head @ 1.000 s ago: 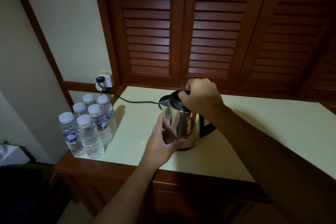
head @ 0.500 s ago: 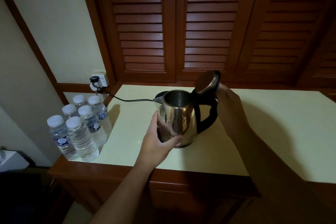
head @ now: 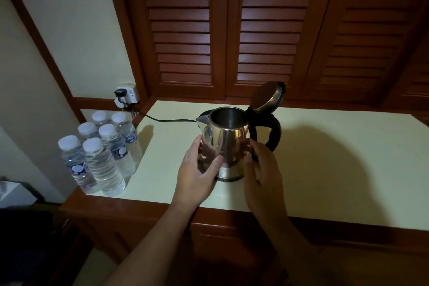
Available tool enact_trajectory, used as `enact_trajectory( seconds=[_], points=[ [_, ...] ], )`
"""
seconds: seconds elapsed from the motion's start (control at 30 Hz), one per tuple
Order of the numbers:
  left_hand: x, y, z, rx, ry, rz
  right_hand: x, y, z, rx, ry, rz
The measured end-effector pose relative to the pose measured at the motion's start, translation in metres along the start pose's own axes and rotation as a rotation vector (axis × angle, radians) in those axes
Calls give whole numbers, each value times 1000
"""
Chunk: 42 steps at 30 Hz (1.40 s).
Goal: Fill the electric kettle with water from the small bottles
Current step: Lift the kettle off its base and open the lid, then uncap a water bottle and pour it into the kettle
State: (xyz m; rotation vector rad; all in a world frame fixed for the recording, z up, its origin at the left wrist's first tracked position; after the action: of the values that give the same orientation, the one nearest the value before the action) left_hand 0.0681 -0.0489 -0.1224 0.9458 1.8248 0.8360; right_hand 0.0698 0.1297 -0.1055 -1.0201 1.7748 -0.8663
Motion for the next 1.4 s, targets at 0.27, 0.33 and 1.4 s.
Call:
enact_trajectory(
  seconds=[0.27, 0.33, 1.4],
  points=[
    [-13, -3, 14, -52, 136, 77, 5, -6, 21, -135, 10, 88],
    [-24, 0, 24, -71, 180, 105, 12, -17, 28, -210, -6, 87],
    [-201, -31, 93, -214, 528, -127, 208, -210, 22, -515, -520, 440]
  ],
)
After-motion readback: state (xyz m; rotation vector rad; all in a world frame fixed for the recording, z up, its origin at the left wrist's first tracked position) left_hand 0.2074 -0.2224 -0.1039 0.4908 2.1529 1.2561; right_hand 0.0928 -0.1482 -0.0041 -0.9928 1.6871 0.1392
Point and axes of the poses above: each hand's wrist, its own z-axis away from the middle knuckle, its own x-axis out of the palm, y = z × x, the point moved 5 cm from there along -z, towards the middle knuckle, and after that the axes turned 10 degrees about x, right-handed, at the moved point
